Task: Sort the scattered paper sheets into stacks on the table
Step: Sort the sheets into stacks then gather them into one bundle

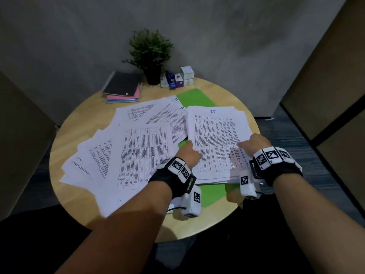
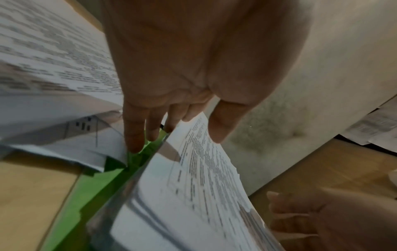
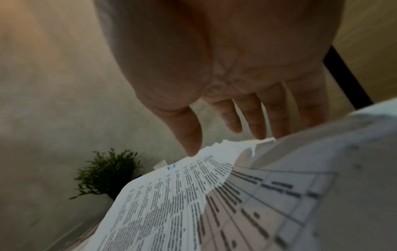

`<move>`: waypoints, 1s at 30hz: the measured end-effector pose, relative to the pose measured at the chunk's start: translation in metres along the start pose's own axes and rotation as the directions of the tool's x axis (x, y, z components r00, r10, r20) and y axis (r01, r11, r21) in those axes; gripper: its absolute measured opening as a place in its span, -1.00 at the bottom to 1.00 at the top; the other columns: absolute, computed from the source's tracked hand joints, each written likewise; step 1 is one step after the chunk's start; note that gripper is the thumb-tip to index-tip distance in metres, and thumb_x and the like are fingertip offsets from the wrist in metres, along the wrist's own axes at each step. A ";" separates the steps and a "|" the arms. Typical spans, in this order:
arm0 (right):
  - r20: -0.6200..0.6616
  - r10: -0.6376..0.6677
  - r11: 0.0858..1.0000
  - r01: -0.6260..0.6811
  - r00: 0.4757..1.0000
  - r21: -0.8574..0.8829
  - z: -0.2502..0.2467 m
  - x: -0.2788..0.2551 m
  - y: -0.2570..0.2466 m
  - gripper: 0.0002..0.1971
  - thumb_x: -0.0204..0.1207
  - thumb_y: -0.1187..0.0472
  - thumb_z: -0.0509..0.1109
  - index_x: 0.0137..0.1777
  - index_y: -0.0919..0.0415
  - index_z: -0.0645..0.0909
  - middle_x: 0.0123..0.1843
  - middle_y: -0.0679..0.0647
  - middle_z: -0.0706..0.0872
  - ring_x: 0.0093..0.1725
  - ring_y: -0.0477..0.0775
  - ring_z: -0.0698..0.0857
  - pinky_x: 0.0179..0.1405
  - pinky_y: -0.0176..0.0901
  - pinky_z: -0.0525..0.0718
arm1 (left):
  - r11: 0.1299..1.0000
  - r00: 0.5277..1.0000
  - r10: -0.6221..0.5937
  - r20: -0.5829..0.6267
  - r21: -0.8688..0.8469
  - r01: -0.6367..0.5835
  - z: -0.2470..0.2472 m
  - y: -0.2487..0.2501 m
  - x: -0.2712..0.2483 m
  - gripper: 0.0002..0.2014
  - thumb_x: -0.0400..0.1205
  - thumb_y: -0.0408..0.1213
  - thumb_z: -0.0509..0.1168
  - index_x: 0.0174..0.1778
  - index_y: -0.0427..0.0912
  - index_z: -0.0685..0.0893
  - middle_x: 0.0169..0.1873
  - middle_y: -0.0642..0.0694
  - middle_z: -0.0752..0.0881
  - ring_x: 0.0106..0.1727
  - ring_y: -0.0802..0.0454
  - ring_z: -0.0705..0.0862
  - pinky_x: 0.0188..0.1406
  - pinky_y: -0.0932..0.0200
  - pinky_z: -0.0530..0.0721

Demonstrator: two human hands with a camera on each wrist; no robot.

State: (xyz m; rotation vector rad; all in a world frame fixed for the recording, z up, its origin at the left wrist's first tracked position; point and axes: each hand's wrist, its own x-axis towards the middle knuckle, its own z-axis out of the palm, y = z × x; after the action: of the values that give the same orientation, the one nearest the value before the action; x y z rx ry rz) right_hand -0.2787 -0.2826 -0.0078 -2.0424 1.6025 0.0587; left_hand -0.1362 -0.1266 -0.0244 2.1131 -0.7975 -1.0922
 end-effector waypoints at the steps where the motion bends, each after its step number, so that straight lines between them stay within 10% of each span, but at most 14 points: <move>1: -0.008 -0.004 1.000 0.003 1.000 -0.003 0.001 -0.001 0.001 -0.52 0.56 0.06 0.39 0.28 0.46 0.52 0.20 0.36 0.64 0.16 0.32 0.64 -0.15 -0.16 0.46 | 1.000 1.000 0.014 0.003 -0.003 -0.014 -0.002 -0.002 -0.002 -0.32 0.72 -0.29 0.21 0.71 -0.18 0.02 0.52 -0.20 0.41 -0.21 0.11 0.59 -0.34 0.32 0.54; 4: -0.113 -0.054 0.998 0.055 0.992 0.007 0.005 -0.008 -0.006 -0.42 0.53 -0.03 0.40 0.42 0.34 0.45 0.41 0.32 0.53 0.36 0.34 0.54 0.19 0.02 0.56 | 0.998 0.996 0.037 -0.083 -0.047 -0.041 -0.023 -0.011 -0.012 -0.36 0.71 -0.28 0.24 0.69 -0.13 0.12 0.60 -0.16 0.32 0.31 -0.12 0.61 0.15 0.18 0.58; 6: -0.123 -0.151 0.986 0.158 0.981 0.048 0.008 -0.018 -0.020 -0.44 0.53 -0.03 0.40 0.45 0.25 0.47 0.46 0.26 0.51 0.41 0.30 0.51 0.35 0.05 0.51 | 0.996 0.984 0.038 -0.173 -0.070 -0.051 -0.045 -0.022 -0.019 -0.37 0.71 -0.27 0.25 0.68 -0.11 0.17 0.63 -0.13 0.27 0.32 -0.06 0.59 0.17 0.26 0.57; 9: -0.068 -0.339 0.931 0.345 0.938 0.123 0.022 -0.041 -0.053 -0.56 0.56 0.03 0.39 0.36 0.24 0.56 0.35 0.18 0.63 0.32 0.17 0.58 0.20 -0.12 0.49 | 0.995 0.959 0.010 -0.285 -0.093 -0.038 -0.084 -0.044 -0.036 -0.42 0.71 -0.28 0.27 0.65 -0.14 0.26 0.61 -0.16 0.31 0.48 -0.14 0.47 0.26 0.10 0.52; 17: 0.237 -0.391 0.918 0.395 0.889 0.035 0.094 -0.091 -0.127 -0.46 0.57 -0.03 0.38 0.35 0.41 0.54 0.37 0.24 0.61 0.28 0.22 0.63 0.19 -0.07 0.57 | 0.961 0.880 -0.236 -0.412 -0.234 0.148 -0.147 -0.131 -0.066 -0.51 0.69 -0.38 0.27 0.57 -0.21 0.39 0.49 -0.25 0.46 0.25 -0.16 0.60 0.12 0.14 0.50; 23: 0.172 -0.195 0.972 0.214 0.966 -0.101 0.137 -0.105 -0.146 -0.51 0.42 -0.05 0.56 -0.38 0.31 0.40 -0.46 0.07 0.52 -0.51 0.00 0.51 -0.56 -0.22 0.48 | 0.938 0.922 -0.246 -0.299 -0.312 0.149 -0.134 -0.169 -0.063 -0.43 0.63 -0.34 0.33 0.58 -0.19 0.35 0.55 -0.16 0.39 0.42 -0.22 0.54 0.42 -0.14 0.54; 30: 0.191 -0.109 0.994 0.104 0.976 0.038 0.146 -0.103 -0.147 -0.37 0.48 0.20 0.52 0.46 0.43 0.36 0.02 0.21 0.65 0.03 0.14 0.67 -0.33 -0.16 0.62 | 0.955 0.932 -0.220 -0.290 -0.261 0.144 -0.132 -0.173 -0.065 -0.38 0.60 -0.26 0.37 0.58 -0.16 0.33 0.52 -0.20 0.43 0.47 -0.18 0.49 0.46 -0.09 0.50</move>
State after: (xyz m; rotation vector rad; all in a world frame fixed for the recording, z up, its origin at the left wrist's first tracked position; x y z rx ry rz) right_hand -0.1327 -0.1056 -0.0402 -2.0306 1.3674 0.1886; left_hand -0.0155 0.0623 -0.0614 2.1130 -0.3062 -0.8579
